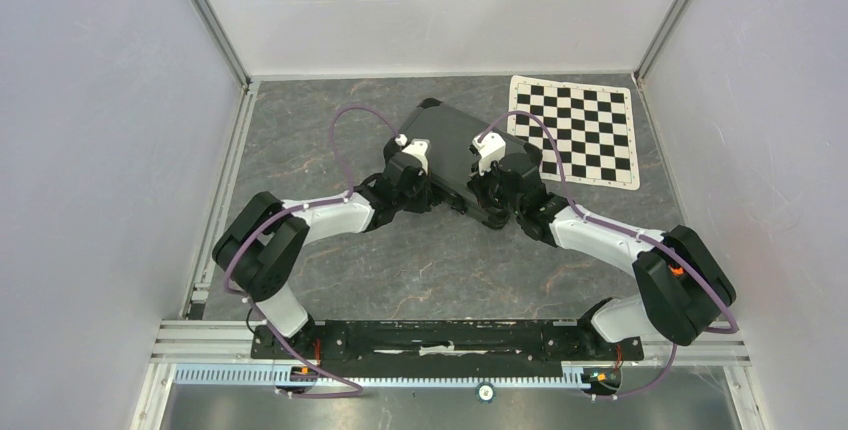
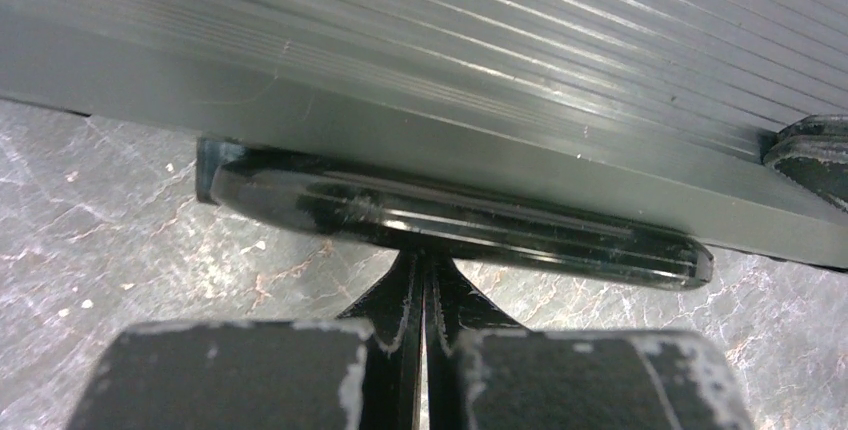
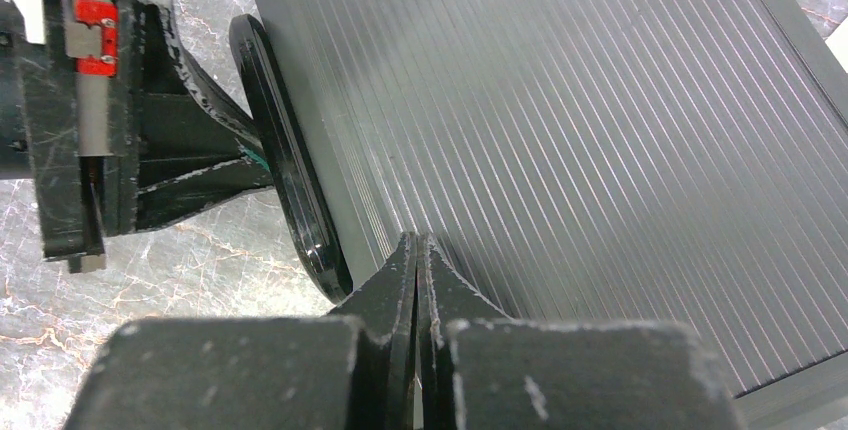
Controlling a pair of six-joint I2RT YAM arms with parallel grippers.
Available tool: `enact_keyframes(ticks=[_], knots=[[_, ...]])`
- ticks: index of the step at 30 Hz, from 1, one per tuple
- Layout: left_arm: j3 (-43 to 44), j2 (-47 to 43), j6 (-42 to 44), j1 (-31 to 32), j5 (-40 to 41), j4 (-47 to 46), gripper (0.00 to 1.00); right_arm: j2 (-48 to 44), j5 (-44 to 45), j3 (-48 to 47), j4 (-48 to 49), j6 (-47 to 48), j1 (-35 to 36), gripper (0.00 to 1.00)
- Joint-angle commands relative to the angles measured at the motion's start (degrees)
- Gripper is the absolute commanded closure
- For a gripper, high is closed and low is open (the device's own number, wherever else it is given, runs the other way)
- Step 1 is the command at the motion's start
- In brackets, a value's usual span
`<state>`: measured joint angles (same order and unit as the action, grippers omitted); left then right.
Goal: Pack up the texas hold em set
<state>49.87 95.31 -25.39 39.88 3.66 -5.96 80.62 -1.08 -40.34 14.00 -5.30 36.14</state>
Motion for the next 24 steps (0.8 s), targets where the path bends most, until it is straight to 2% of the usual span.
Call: enact_keyframes(ticks=[1,12,24], knots=[[-0.4,2.1,2.5,-0.1,-1.5,-6.8,0.98,1.8,-3.1,2.3,-13.9,-0.7,1.1,1.0],[-2.0,5.3,2.6,-0.1,2.2,-10.1,0.98,1.8,-3.3,3.1,-13.4,-0.8,1.1,1.0],[-2.6,7.6,3.2,0.0,2.6,-11.6,0.98,2.5,-4.0,4.2,-12.6,-1.1,1.1,1.0]])
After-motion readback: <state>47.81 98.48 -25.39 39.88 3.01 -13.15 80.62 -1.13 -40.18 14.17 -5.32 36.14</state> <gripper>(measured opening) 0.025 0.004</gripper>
